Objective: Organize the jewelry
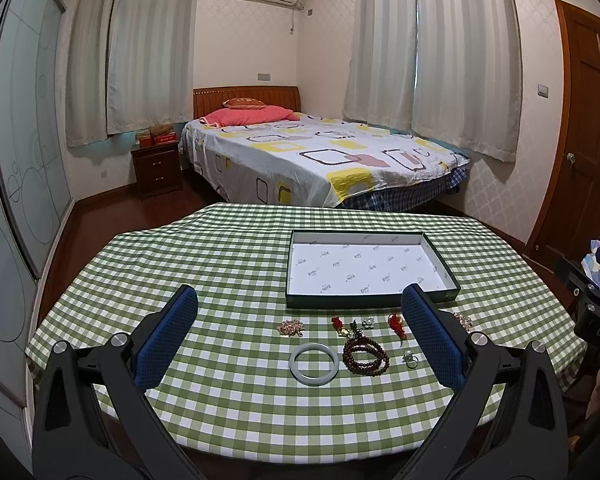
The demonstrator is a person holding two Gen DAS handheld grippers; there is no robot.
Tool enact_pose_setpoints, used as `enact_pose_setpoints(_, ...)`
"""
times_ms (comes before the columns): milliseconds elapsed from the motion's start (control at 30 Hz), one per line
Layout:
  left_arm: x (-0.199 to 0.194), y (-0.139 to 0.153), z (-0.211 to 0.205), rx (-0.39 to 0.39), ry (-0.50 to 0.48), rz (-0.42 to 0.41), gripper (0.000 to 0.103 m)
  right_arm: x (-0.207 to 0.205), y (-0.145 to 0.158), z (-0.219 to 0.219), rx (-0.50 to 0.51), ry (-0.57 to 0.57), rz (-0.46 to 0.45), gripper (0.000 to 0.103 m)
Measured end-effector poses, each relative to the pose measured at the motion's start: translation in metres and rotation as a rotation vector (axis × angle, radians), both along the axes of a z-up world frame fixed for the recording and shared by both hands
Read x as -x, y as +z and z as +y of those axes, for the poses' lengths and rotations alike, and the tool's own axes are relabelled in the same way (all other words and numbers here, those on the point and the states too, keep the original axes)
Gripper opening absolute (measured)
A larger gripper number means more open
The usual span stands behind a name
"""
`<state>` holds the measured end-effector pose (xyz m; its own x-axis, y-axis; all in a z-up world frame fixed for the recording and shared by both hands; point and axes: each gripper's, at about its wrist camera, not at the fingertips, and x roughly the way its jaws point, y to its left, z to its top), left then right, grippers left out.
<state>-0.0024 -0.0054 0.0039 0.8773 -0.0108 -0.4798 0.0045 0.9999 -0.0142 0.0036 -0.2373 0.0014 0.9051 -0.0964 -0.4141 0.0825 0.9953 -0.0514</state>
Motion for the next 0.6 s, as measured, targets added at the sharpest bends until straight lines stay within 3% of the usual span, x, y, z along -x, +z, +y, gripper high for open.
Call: enact_pose_setpoints(600,-0.0002,0.0005,0.0013,0.005,0.000,0.000,0.099,0.0006,-0.0003,0.0010,0.000,0.003,0.001,0.097)
